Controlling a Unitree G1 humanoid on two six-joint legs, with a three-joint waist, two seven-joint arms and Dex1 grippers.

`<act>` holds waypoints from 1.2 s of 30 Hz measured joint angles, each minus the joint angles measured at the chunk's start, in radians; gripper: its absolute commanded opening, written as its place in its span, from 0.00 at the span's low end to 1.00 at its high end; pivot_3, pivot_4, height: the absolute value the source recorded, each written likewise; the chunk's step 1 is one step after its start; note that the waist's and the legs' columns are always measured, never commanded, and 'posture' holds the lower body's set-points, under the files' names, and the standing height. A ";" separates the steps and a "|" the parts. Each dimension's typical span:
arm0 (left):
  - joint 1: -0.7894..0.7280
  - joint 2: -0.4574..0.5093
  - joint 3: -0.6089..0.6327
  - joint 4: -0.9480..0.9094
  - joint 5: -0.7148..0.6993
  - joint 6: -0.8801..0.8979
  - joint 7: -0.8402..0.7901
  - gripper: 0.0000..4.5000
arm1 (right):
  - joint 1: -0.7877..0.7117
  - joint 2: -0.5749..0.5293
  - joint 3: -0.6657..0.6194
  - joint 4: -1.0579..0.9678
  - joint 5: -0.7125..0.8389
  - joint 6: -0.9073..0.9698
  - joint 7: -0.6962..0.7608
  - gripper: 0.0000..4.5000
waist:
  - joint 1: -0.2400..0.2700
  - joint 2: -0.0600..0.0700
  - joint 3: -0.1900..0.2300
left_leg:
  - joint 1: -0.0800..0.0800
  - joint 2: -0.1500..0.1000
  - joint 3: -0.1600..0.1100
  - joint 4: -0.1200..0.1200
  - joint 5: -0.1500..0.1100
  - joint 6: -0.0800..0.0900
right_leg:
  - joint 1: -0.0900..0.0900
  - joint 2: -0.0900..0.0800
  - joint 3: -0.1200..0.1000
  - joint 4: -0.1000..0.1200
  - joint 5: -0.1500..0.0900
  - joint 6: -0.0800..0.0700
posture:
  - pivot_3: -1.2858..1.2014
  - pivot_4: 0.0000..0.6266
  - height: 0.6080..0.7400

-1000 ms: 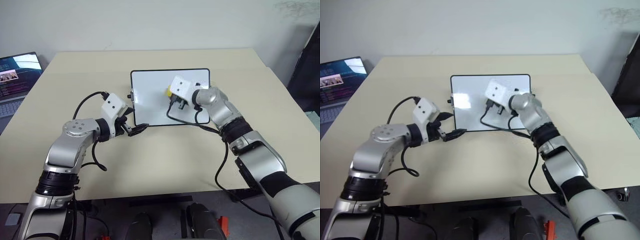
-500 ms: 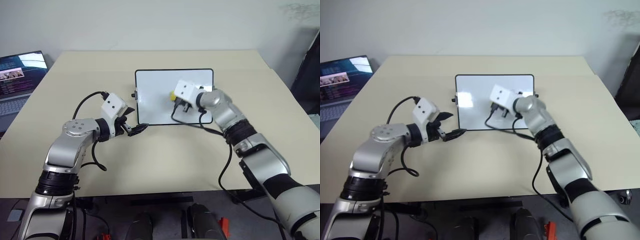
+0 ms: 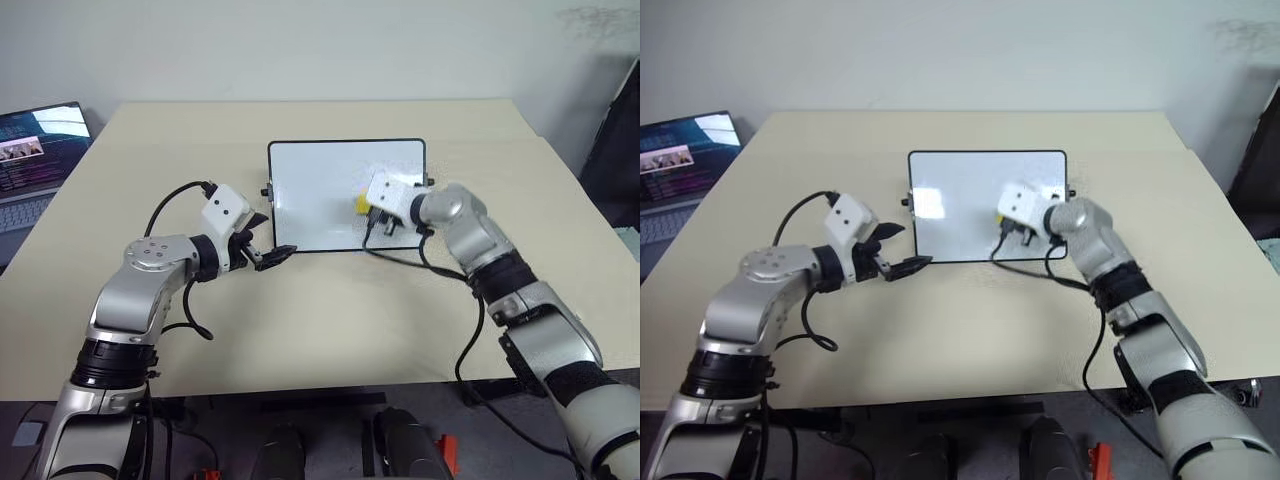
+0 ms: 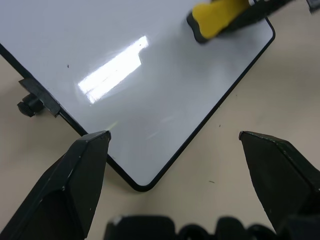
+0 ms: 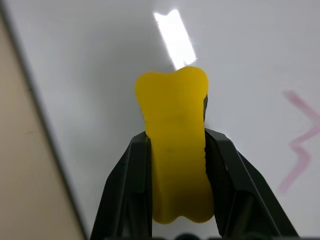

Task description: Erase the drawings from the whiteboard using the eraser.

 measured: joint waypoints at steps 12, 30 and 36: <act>-0.009 0.005 0.005 0.002 -0.001 -0.001 0.000 1.00 | -0.015 0.005 -0.044 0.019 0.015 0.039 -0.073 0.24 | 0.003 0.000 0.000 | -0.001 0.000 0.000 0.001 0.000 0.000 | 0.000 0.000 0.000 -0.001 0.001 -0.001 | 0.52 0.24 1.00; -0.101 -0.043 -0.028 0.009 -0.003 -0.025 -0.028 1.00 | -0.222 0.020 -0.151 0.208 0.039 0.002 -0.231 0.24 | -0.002 0.002 0.002 | -0.014 0.000 0.001 -0.005 -0.001 -0.001 | -0.014 0.000 0.000 -0.004 0.002 -0.005 | 0.52 0.24 1.00; -0.102 -0.060 -0.036 0.008 -0.001 -0.025 -0.023 1.00 | -0.247 0.034 -0.144 0.254 0.039 -0.027 -0.233 0.24 | -0.001 0.002 0.002 | -0.014 0.000 0.001 -0.003 -0.001 -0.001 | -0.013 0.000 0.000 -0.003 0.002 -0.004 | 0.52 0.24 1.00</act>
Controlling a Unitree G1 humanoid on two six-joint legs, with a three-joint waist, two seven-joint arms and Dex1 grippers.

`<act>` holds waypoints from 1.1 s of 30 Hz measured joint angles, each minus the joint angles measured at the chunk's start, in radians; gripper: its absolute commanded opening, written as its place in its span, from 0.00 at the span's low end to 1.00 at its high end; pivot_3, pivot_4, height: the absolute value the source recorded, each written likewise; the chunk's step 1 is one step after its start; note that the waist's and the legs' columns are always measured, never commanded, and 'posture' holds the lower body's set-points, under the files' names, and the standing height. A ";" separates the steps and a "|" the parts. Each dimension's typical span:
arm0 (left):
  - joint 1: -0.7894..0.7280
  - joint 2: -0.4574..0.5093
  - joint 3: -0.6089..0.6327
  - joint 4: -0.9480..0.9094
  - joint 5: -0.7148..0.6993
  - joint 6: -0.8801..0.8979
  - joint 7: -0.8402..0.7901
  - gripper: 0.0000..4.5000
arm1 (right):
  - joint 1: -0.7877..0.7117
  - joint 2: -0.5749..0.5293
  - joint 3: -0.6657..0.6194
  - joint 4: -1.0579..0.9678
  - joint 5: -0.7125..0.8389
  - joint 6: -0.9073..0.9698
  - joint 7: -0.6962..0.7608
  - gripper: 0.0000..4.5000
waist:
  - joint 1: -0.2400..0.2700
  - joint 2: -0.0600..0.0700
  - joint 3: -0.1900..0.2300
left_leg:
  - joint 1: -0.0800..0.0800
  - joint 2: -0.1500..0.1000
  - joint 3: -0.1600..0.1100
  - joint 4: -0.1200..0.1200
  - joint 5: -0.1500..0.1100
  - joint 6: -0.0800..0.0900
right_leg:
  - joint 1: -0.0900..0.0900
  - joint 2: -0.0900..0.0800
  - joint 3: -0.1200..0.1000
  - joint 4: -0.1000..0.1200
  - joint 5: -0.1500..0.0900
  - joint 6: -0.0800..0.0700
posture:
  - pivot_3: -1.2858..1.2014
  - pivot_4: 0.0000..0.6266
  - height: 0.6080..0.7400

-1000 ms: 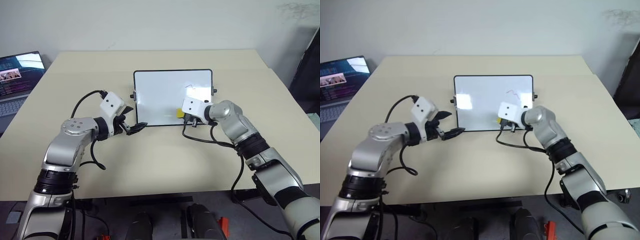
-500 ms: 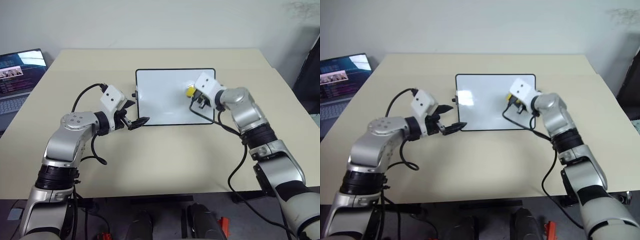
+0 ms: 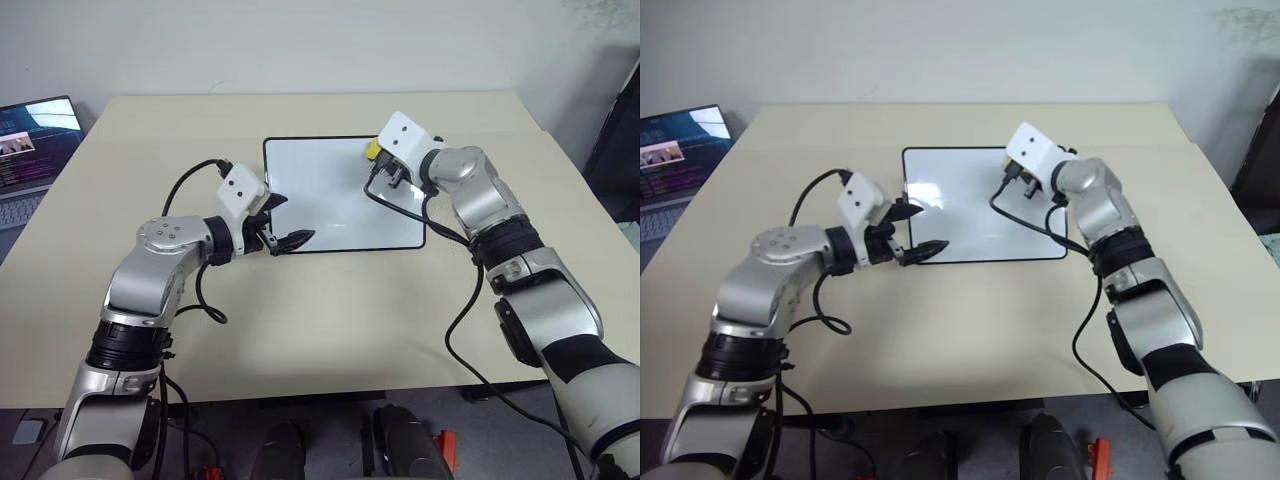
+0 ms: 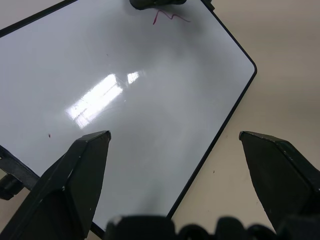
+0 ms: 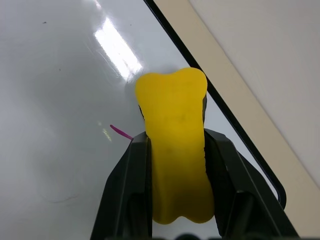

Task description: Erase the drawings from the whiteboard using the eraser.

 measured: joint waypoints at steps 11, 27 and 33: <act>0.016 -0.017 -0.009 -0.003 0.001 -0.013 0.002 1.00 | -0.003 0.011 0.027 -0.030 -0.001 0.006 0.078 0.24 | 0.000 0.000 0.000 | -0.001 0.000 0.000 0.000 0.000 0.000 | 0.000 0.000 0.000 0.000 0.000 0.000 | 0.52 0.24 1.00; 0.004 -0.016 -0.011 0.033 0.008 -0.041 -0.024 1.00 | 0.022 -0.031 0.082 -0.053 -0.045 0.024 0.113 0.24 | 0.004 0.000 0.000 | 0.000 0.000 -0.001 0.004 0.000 0.000 | 0.002 0.000 -0.001 0.001 0.000 0.000 | 0.52 0.24 1.00; -0.015 -0.014 -0.012 0.065 0.020 -0.046 -0.040 1.00 | 0.025 -0.082 0.083 -0.008 -0.046 -0.002 0.112 0.24 | 0.010 0.000 0.000 | 0.003 0.000 -0.001 0.006 0.000 0.000 | 0.006 0.000 -0.001 0.001 0.001 0.001 | 0.52 0.24 1.00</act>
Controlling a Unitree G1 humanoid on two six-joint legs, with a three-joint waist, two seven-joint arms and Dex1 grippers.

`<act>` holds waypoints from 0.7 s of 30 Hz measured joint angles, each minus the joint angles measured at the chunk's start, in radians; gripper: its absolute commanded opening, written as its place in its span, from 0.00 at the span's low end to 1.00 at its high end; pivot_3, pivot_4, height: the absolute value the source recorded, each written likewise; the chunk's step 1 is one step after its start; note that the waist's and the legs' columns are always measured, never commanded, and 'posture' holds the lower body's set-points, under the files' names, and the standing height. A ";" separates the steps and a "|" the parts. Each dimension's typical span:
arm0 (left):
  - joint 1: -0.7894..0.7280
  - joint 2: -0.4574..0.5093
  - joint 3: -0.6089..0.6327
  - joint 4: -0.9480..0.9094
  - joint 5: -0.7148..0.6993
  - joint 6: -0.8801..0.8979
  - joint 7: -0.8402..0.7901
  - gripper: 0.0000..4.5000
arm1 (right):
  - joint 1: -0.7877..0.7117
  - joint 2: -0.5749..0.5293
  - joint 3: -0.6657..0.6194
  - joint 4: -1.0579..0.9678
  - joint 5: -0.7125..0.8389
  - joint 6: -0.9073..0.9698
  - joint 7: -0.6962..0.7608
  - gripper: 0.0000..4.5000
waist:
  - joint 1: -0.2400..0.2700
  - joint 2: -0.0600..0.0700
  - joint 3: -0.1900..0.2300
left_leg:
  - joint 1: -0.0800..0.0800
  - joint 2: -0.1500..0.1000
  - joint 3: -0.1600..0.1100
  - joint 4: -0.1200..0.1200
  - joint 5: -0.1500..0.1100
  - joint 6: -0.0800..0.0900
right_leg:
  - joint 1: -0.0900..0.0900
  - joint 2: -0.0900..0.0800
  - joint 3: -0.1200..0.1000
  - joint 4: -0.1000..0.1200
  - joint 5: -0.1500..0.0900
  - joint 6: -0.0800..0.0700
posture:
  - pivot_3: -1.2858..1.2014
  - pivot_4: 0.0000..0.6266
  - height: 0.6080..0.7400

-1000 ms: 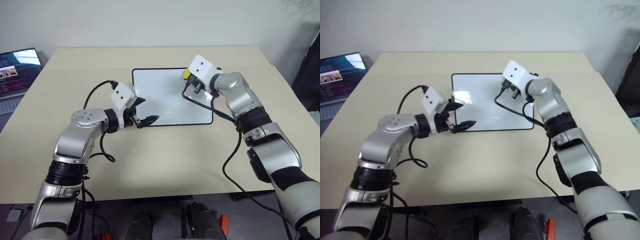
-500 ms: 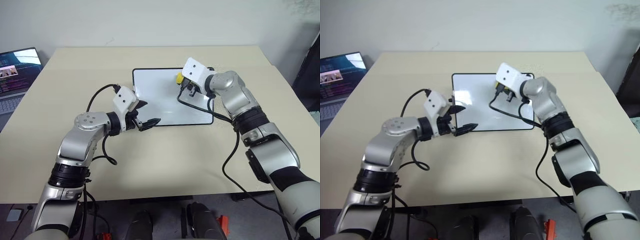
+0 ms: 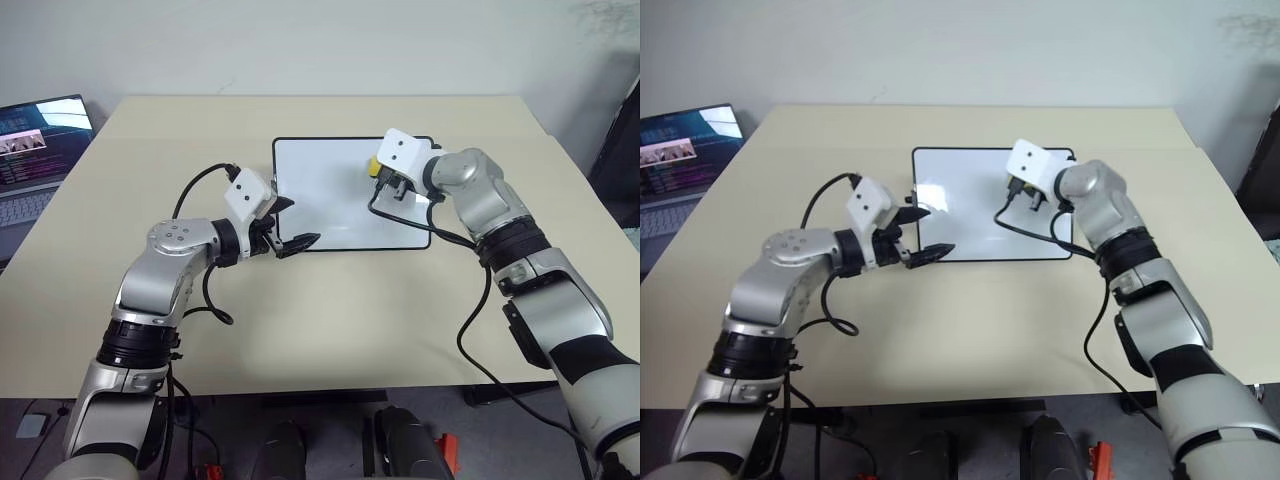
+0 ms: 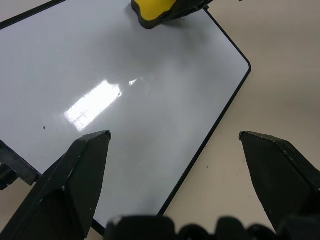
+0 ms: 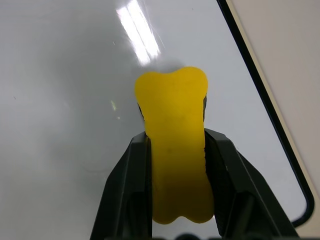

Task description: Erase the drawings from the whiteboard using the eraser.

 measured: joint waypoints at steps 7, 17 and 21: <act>-0.006 0.004 0.000 0.007 0.006 -0.006 -0.005 1.00 | 0.054 -0.095 -0.001 -0.005 -0.002 -0.007 0.014 0.24 | -0.001 -0.001 -0.001 | 0.012 0.000 0.000 0.000 0.000 0.000 | 0.011 0.000 0.001 -0.001 -0.003 0.005 | 0.52 0.24 1.00; 0.007 0.006 0.000 -0.007 0.005 0.005 -0.001 1.00 | 0.145 -0.164 -0.005 -0.121 -0.003 0.021 0.053 0.24 | -0.004 -0.002 -0.001 | 0.013 0.000 0.001 0.000 0.000 0.000 | 0.011 0.000 0.001 0.000 0.000 0.006 | 0.52 0.24 1.00; 0.057 0.016 0.005 -0.045 0.001 0.013 0.003 1.00 | 0.163 -0.152 -0.032 -0.261 0.029 0.140 0.118 0.24 | -0.009 0.000 0.000 | 0.009 0.000 0.001 0.000 0.000 0.000 | 0.007 0.000 0.002 0.000 0.000 0.006 | 0.52 0.24 1.00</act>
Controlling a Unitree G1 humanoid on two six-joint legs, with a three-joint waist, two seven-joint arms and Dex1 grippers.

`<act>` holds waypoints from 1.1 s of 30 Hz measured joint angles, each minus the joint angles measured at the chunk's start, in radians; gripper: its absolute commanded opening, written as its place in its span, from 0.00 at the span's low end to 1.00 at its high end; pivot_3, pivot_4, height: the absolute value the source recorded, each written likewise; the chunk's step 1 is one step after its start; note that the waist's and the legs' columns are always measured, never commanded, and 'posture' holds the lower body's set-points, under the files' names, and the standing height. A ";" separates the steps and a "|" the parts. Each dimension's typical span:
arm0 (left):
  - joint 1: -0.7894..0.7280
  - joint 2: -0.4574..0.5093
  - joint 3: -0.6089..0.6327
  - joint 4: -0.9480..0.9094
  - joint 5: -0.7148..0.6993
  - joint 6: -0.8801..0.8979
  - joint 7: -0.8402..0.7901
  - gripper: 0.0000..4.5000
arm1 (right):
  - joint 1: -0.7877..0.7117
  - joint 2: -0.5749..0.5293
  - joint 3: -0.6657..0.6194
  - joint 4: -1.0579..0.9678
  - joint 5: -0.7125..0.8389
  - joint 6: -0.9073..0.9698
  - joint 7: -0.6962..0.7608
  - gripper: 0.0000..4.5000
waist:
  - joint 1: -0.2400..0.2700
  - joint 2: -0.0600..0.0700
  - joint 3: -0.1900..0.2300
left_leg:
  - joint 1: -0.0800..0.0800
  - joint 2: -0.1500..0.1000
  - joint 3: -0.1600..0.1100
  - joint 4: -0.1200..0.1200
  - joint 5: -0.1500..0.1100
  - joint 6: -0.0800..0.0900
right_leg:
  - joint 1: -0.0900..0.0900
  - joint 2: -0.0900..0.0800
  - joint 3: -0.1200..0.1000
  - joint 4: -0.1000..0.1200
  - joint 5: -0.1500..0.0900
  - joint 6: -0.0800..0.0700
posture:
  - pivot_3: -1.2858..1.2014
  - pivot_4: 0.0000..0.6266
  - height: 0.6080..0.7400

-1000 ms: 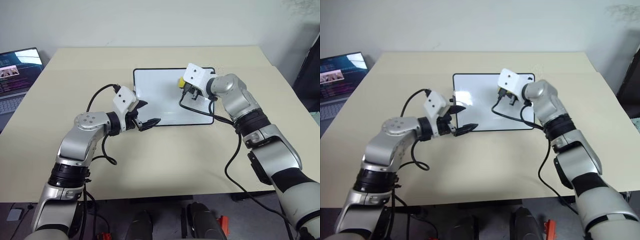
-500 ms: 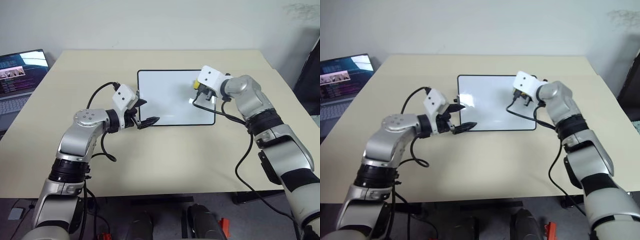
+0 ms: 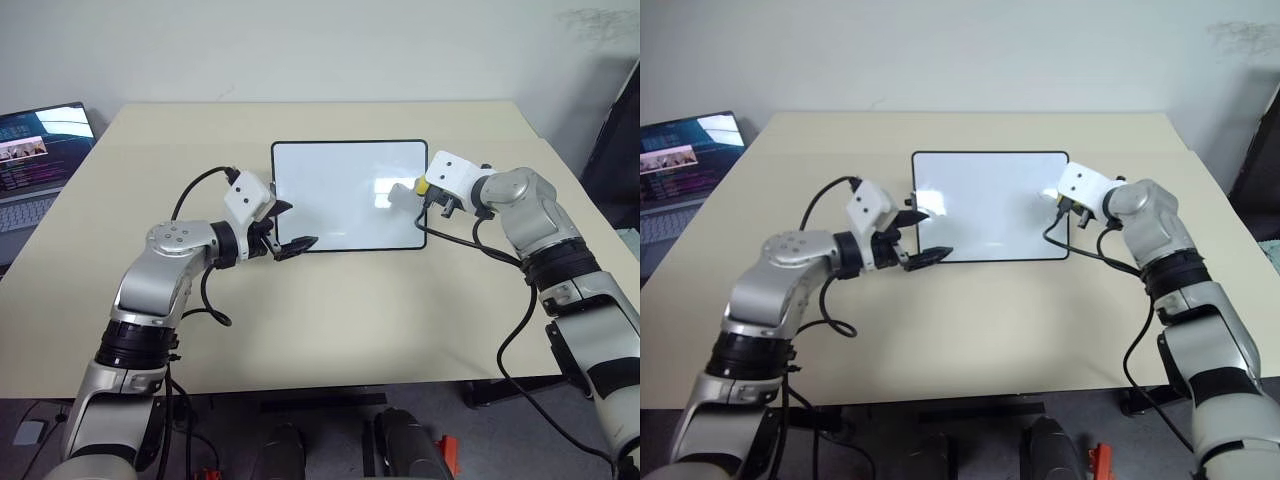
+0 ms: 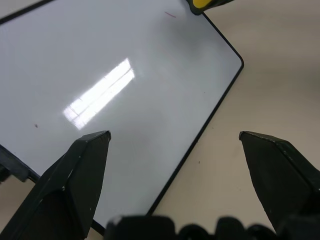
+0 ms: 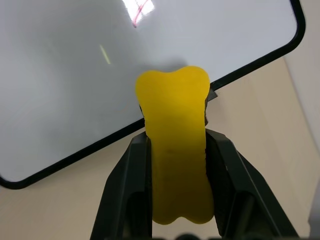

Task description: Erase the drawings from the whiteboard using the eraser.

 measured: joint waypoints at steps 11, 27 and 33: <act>-0.016 0.009 0.001 0.001 0.000 0.003 -0.001 1.00 | -0.064 0.142 0.015 -0.069 0.018 0.056 -0.016 0.24 | 0.009 0.001 0.001 | -0.004 0.000 -0.001 -0.002 -0.001 0.000 | -0.003 0.000 -0.001 -0.003 0.002 -0.004 | 0.52 0.24 1.00; -0.017 0.009 0.001 0.001 0.000 0.004 0.001 1.00 | -0.119 0.143 0.082 0.205 -0.056 -0.138 -0.098 0.24 | 0.009 0.001 0.001 | 0.000 0.000 -0.001 0.000 0.000 0.000 | 0.001 0.000 -0.001 -0.001 -0.001 0.000 | 0.52 0.24 1.00; -0.018 0.009 0.001 0.002 0.000 0.003 0.000 1.00 | -0.074 0.043 0.079 0.183 -0.059 -0.158 -0.088 0.24 | 0.012 -0.001 0.000 | 0.002 0.000 -0.001 0.000 0.000 0.000 | 0.003 0.000 -0.001 -0.001 -0.001 0.000 | 0.52 0.24 1.00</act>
